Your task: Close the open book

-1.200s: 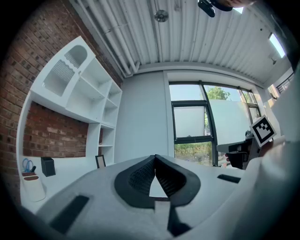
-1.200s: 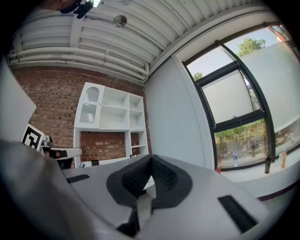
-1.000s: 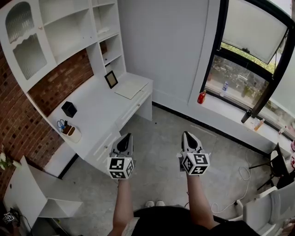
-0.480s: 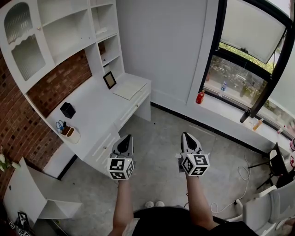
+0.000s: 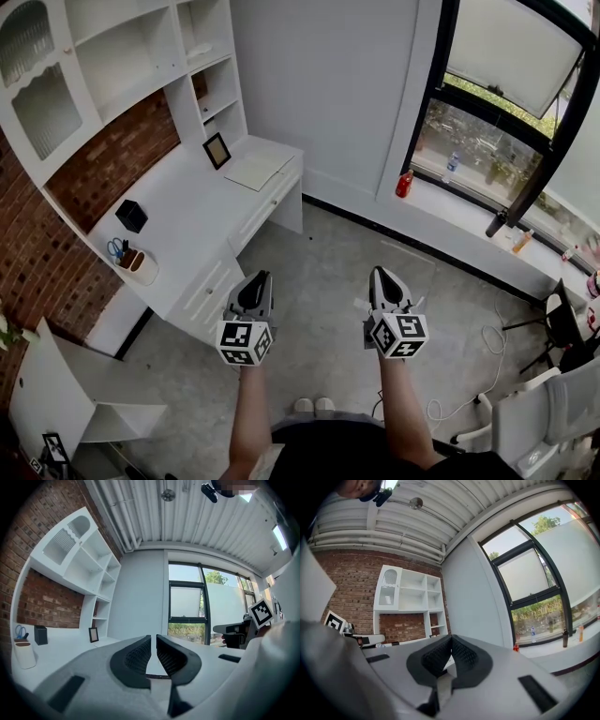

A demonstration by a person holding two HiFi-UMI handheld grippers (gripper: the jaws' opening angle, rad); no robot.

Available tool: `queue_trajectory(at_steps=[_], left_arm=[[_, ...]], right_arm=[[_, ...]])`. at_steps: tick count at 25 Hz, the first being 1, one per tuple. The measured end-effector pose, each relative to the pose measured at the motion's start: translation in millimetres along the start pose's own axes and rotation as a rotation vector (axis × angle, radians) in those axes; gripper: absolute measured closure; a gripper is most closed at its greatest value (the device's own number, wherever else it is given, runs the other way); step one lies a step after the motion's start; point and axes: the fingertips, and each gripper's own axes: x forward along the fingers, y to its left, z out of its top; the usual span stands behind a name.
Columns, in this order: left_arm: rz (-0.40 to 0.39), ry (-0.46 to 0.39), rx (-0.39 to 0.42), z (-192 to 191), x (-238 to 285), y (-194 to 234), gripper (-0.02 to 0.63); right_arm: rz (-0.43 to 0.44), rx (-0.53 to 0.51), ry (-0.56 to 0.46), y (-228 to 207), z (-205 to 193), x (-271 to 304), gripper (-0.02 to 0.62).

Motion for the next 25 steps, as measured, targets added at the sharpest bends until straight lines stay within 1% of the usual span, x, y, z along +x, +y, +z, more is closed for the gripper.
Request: queue_trajectory(at_steps=[2, 3, 5, 9, 10, 14, 19, 25], left_arm=[[-0.011, 0.004, -0.004, -3.2, -1.7, -1.7, 0.594], [-0.017, 0.006, -0.006, -4.9, -2.5, -2.9, 0.577], [-0.028, 0.007, -0.013, -7.3, -3.7, -5.0, 0.509], [-0.030, 0.002, -0.025, -12.2, -7.4, -4.9, 0.420], [-0.028, 0.003, -0.026, -13.9, -8.7, -3.9, 0.407], [-0.019, 0.009, -0.036, -20.9, -13.5, 1.8, 0.386], [-0.012, 0.015, -0.045, -25.6, -16.2, 12.4, 0.383], [-0.002, -0.005, -0.028, -17.8, -15.3, 32.9, 0.383]], right_arm=[[-0.004, 0.002, 0.003, 0.4, -2.2, -2.6, 0.597], [-0.007, 0.005, 0.005, 0.3, -3.3, -4.0, 0.597], [-0.014, 0.011, 0.009, -0.5, -5.3, -6.3, 0.597], [-0.026, 0.020, 0.023, -1.1, -11.3, -9.4, 0.597], [-0.028, 0.022, 0.026, -0.8, -12.7, -9.8, 0.597], [-0.037, 0.028, 0.038, 0.0, -18.3, -9.5, 0.597], [-0.047, 0.032, 0.049, 2.8, -23.6, -4.3, 0.597], [-0.047, 0.032, 0.027, 11.8, -23.0, 6.3, 0.597]])
